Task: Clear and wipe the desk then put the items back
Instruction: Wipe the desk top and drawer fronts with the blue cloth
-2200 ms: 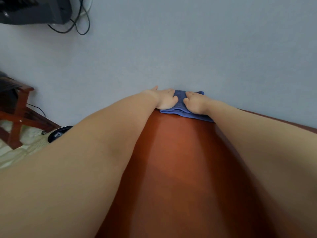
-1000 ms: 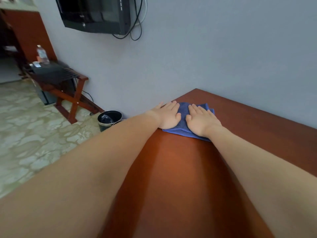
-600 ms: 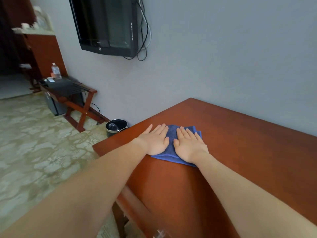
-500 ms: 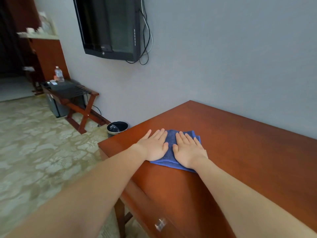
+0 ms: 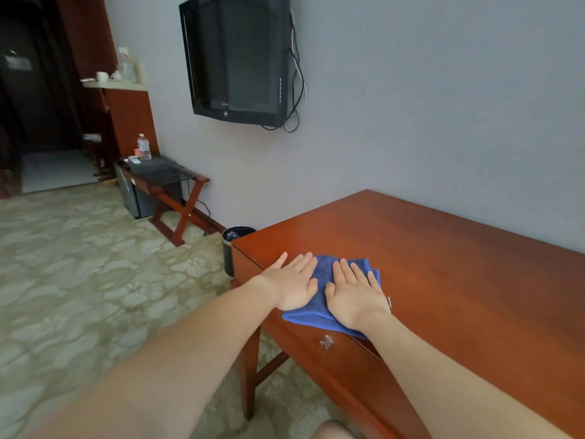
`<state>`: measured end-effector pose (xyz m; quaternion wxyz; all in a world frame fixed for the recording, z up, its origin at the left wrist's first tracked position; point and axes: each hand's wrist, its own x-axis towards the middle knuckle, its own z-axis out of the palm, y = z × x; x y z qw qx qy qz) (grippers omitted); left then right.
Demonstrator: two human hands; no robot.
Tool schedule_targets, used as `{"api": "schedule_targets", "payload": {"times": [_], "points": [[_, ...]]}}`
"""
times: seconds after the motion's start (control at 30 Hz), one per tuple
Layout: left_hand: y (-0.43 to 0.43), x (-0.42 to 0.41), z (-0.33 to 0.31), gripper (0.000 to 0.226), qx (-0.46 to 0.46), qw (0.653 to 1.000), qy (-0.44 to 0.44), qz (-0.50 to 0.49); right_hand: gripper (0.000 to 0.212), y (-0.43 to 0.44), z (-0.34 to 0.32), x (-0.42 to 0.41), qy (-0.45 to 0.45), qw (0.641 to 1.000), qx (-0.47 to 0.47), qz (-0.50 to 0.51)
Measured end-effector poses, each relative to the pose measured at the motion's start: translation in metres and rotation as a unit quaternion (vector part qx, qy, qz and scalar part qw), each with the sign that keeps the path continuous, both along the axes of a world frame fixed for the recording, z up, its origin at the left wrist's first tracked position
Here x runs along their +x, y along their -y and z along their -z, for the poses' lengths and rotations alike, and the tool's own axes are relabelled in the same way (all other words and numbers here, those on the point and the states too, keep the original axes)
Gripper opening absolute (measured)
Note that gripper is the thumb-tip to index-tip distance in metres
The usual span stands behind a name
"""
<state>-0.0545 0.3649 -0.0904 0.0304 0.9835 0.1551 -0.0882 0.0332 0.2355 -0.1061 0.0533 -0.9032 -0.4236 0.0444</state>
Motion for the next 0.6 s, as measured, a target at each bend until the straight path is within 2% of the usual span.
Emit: {"api": "schedule_targets", "payload": {"times": [0.27,0.6], "points": [[-0.025,-0.047,-0.004,0.057,0.022,1.000,-0.012,-0.017,0.058,-0.026,-0.003,-0.041,-0.018,0.999,-0.011,-0.025],[-0.085,-0.069,-0.008,0.056,0.021,0.996,-0.012,-0.088,0.057,-0.097,-0.007,-0.046,-0.041,0.994,-0.029,-0.097]]}}
